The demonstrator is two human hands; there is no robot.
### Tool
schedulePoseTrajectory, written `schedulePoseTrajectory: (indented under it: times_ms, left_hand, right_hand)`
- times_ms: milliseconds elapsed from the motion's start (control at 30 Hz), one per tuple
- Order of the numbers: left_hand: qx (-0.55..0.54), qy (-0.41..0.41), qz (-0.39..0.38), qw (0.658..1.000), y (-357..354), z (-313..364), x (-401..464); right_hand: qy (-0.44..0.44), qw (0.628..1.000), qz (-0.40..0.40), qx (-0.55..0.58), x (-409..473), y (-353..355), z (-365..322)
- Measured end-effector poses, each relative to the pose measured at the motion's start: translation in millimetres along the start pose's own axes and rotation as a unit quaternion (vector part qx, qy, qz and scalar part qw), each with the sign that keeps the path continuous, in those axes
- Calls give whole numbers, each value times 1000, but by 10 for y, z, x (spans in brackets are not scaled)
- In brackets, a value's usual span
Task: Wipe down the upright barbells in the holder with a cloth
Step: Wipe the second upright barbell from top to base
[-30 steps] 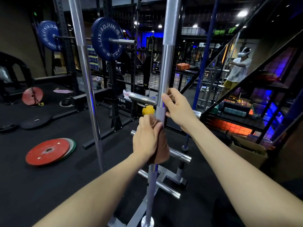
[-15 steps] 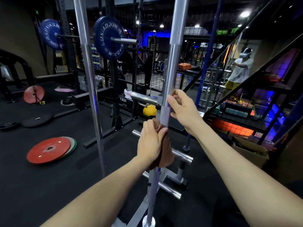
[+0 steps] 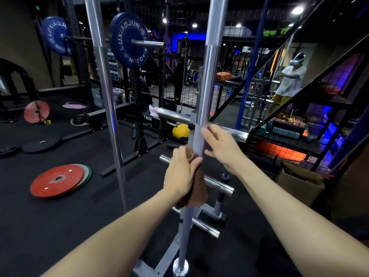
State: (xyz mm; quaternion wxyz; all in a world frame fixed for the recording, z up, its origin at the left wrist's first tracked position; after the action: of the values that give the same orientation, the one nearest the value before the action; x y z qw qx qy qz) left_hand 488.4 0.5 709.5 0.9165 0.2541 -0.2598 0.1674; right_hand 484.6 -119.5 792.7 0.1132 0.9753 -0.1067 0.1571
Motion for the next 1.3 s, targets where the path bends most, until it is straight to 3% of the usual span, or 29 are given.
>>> schedulePoseTrajectory:
  times_ms: [100, 233, 333, 467, 600, 733, 833, 933, 1067, 1133, 1300]
  left_hand:
    - [89, 11, -77, 993, -123, -284, -270]
    - [-21, -50, 14, 998, -17, 9, 55]
    - [-44, -93, 29, 994, 25, 86, 126]
    - [-58, 2, -5, 998, -94, -146, -75]
    - [70, 5, -95, 993, -216, -508, -370]
    - [-57, -56, 9, 997, -138, -228, -111]
    - [-64, -92, 15, 994, -118, -149, -21]
    - [-75, -48, -4, 996, -208, -333, -181]
    - [33, 8, -86, 996, -360, -665, -506]
    - [30, 16, -76, 997, -363, -691, -536]
    - [-95, -62, 13, 993, -232, -371, -249]
  right_hand:
    - [-16, 1000, 0, 5, -23, 4, 116]
    - [-22, 999, -20, 14, 43, 43, 133]
    - [-39, 999, -23, 12, -22, 41, 293]
    - [-122, 992, -30, 0, -213, 12, 762]
    - [-138, 990, -29, 12, -295, -22, 868]
    - [-134, 989, -59, 10, -264, 43, 831]
    - [-129, 990, -51, 19, -285, 25, 865]
    - [-125, 991, -34, 45, -314, -23, 946]
    - [-109, 991, -35, 67, -352, -50, 961]
    - [-112, 991, -36, 70, -338, -38, 976]
    - [-123, 988, -51, 76, -319, -42, 1010]
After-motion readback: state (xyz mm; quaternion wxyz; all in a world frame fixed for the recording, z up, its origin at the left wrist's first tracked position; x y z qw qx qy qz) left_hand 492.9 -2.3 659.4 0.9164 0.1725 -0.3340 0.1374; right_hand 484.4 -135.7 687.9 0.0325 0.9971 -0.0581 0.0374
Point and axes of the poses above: each hand's wrist, its own x-axis towards the middle knuckle, its own y-axis out of the back of the hand, z = x × y, the point moved 2 cm from there along x, towards the middle knuckle, and after that the axes turned 15 degrees about z, right-handed, at the moved point
